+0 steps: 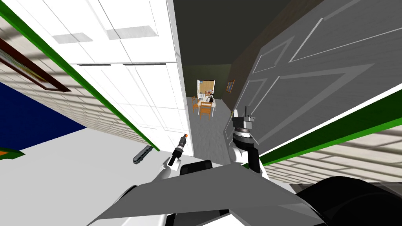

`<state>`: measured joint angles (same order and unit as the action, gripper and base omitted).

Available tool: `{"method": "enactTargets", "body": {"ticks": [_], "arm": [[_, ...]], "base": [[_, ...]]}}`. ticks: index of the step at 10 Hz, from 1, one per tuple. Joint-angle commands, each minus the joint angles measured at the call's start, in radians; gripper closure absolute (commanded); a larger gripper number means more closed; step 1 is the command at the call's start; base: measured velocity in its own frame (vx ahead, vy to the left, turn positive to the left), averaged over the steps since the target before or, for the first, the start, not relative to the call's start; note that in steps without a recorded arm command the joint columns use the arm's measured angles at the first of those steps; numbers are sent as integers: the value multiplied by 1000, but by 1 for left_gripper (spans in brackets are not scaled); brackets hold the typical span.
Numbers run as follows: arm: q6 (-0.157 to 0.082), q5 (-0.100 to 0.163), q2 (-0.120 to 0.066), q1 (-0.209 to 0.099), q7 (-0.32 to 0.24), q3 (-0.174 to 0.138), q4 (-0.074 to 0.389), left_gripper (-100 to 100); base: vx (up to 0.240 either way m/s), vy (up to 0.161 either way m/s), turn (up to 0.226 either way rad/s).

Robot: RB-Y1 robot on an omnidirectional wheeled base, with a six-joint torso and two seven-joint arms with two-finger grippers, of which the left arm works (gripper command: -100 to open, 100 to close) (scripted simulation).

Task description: Push the door open

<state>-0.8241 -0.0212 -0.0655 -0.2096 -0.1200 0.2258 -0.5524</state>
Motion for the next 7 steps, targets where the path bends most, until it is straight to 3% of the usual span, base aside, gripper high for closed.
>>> {"method": "enactTargets", "body": {"ticks": [1,4,7], "arm": [[2,9,-15,-1,6,-21,-14,100],[2,14,-18,-2,11,-31,-13,100],[2,33,-26,-2,29,-72,-10,100]], "base": [[169,-100,34],[120,-60,15],[161,-80,84]]}}
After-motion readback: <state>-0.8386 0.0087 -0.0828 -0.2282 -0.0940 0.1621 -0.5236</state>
